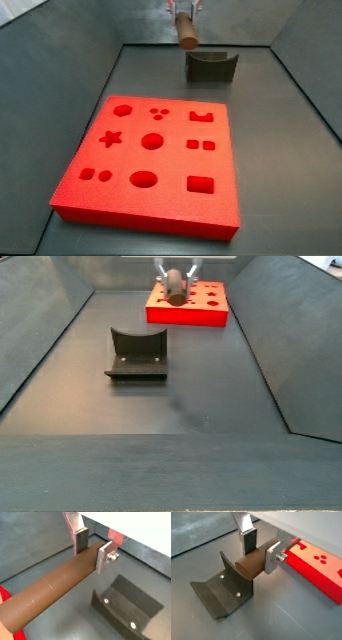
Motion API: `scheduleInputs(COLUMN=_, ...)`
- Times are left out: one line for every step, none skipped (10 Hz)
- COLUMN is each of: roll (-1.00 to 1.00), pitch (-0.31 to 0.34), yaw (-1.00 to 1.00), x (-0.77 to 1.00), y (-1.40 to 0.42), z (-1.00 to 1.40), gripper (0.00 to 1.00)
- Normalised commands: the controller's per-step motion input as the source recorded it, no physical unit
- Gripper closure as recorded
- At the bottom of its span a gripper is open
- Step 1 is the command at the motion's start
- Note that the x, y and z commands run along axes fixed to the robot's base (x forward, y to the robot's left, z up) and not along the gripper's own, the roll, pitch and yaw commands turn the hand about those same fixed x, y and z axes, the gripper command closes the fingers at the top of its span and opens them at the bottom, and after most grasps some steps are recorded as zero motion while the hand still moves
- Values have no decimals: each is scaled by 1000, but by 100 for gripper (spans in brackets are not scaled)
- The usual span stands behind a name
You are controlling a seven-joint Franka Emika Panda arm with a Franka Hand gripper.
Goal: Pick up the oval object. Move up. Place the oval object on the fixture. Regrasp the oval object. Move to above the board. Insert the oval object.
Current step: Place the oval object on the fixture.
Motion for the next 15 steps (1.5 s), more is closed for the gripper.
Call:
scheduleInputs(roll=-119, pitch=134, yaw=-79, x=1000, y=-100, z=-58, gripper=100)
scheduleInputs(roll=-92, pitch=143, yaw=-53, x=944, y=-54, z=-31, gripper=100)
scheduleInputs(roll=-77, pitch=148, yaw=-44, x=848, y=-24, z=-15, gripper=100)
scheduleInputs(roll=-65, pitch=151, yaw=-41, x=757, y=-12, z=-8, gripper=100)
scheduleInputs(roll=-54, pitch=147, yaw=-39, x=667, y=-7, z=-9, gripper=100)
scheduleInputs(roll=-1000, pitch=73, yaw=-14, x=534, y=1000, z=461, gripper=100)
scheduleInputs(roll=-1000, pitch=81, yaw=-19, x=470, y=1000, z=459, gripper=100)
scheduleInputs(roll=-1000, pitch=96, yaw=-28, x=409, y=1000, z=367, gripper=100)
scheduleInputs(roll=-1000, pitch=105, yaw=-33, x=320, y=878, z=212, gripper=100)
scheduleInputs(roll=-1000, pitch=121, yaw=-43, x=247, y=700, z=115, gripper=100)
scheduleInputs(roll=-1000, pitch=155, yaw=-60, x=154, y=467, z=52, gripper=100)
scheduleInputs(roll=-1000, pitch=174, yaw=-77, x=96, y=299, z=17, gripper=100)
scheduleInputs(roll=-840, pitch=152, yaw=-93, x=72, y=94, z=13, gripper=100)
scheduleInputs(roll=-702, pitch=133, yaw=-98, x=70, y=50, z=6, gripper=100)
scheduleInputs(roll=-444, pitch=105, yaw=-102, x=69, y=55, z=-1, gripper=100)
